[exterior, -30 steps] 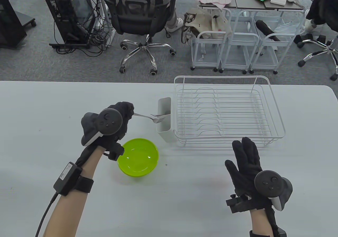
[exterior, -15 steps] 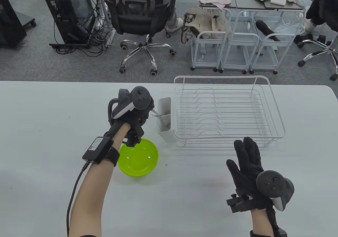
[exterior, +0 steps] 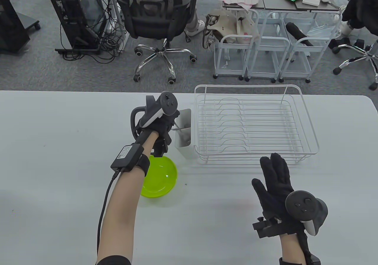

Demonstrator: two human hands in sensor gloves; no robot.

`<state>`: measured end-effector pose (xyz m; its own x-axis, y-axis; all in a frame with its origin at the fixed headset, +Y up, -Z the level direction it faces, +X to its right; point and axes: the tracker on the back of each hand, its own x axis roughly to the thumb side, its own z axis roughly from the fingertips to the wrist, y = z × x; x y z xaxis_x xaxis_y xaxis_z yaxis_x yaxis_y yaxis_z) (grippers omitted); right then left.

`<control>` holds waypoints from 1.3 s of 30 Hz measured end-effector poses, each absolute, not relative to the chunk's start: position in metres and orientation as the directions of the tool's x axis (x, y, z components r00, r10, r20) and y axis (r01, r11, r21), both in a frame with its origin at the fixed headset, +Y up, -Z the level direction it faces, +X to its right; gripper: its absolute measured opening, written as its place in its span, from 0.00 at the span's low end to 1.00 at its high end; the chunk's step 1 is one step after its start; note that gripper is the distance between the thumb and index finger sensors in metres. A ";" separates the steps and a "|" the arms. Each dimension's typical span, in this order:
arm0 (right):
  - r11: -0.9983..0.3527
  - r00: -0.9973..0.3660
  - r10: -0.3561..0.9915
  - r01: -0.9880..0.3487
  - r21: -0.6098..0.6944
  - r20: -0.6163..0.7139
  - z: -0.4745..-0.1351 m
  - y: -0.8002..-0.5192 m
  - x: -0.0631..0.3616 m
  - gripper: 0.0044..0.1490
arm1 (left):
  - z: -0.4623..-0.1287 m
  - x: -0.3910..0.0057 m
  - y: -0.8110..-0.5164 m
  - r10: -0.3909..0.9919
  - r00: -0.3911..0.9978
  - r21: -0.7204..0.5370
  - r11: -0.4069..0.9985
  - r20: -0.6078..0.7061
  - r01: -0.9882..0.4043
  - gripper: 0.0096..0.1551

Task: Insert the steel spoon and steel fork into the cutlery bin

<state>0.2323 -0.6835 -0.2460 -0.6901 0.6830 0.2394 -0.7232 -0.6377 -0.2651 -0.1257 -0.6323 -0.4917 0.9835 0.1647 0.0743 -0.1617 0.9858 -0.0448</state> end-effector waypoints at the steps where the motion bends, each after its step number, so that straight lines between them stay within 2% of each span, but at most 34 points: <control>1: -0.638 -0.691 0.683 -0.723 -0.265 0.237 -0.246 -0.684 0.232 0.47 | -0.490 -0.128 -0.632 0.170 0.983 -0.034 0.985 0.071 -0.168 0.44; 6: -0.655 -0.715 0.662 -0.698 -0.291 0.226 -0.247 -0.685 0.232 0.46 | -0.471 -0.151 -0.618 0.240 0.966 0.014 0.970 0.098 -0.243 0.41; 11: -0.681 -0.735 0.637 -0.678 -0.278 0.233 -0.248 -0.687 0.227 0.46 | -0.431 -0.182 -0.605 0.197 0.970 0.123 0.969 0.144 -0.215 0.40; 15: -0.701 -0.754 0.613 -0.657 -0.278 0.234 -0.248 -0.688 0.223 0.46 | -0.393 -0.206 -0.608 0.129 0.976 0.181 0.970 0.178 -0.161 0.39; 20: -0.720 -0.771 0.588 -0.637 -0.277 0.243 -0.248 -0.689 0.218 0.46 | -0.351 -0.230 -0.624 0.119 0.975 0.223 0.961 0.190 -0.161 0.39; 29: -0.770 -0.821 0.525 -0.570 -0.286 0.223 -0.250 -0.696 0.213 0.46 | -0.293 -0.247 -0.666 0.229 0.946 0.252 0.925 0.227 -0.285 0.40; 35: -0.789 -0.840 0.506 -0.542 -0.289 0.195 -0.252 -0.702 0.215 0.46 | -0.284 -0.253 -0.687 0.167 0.962 0.261 0.940 0.215 -0.221 0.40; 39: -0.801 -0.853 0.486 -0.522 -0.294 0.189 -0.252 -0.702 0.214 0.46 | -0.276 -0.257 -0.694 0.190 0.959 0.254 0.936 0.213 -0.242 0.40</control>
<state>0.2139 -0.7022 -0.2522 -0.8532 0.4862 0.1890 -0.5215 -0.8011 -0.2937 -0.2565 -0.6941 -0.2759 0.9586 0.1898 0.2125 -0.2417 0.9364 0.2543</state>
